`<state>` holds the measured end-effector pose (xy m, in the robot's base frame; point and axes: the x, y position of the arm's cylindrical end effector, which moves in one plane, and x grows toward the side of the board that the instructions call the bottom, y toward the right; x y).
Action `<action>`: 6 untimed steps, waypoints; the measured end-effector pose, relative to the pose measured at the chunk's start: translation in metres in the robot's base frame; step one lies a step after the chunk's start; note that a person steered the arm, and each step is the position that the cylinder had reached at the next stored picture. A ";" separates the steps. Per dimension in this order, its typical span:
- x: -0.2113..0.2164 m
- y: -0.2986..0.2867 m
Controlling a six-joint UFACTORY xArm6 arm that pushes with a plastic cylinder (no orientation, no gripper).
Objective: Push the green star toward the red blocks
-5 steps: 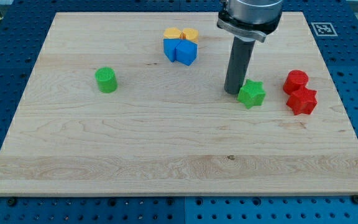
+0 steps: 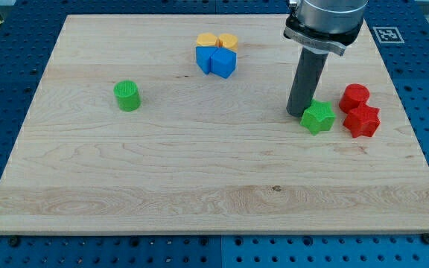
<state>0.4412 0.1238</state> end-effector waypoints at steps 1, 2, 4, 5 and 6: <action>0.009 -0.016; 0.009 -0.016; 0.017 -0.016; 0.024 -0.014; 0.028 -0.001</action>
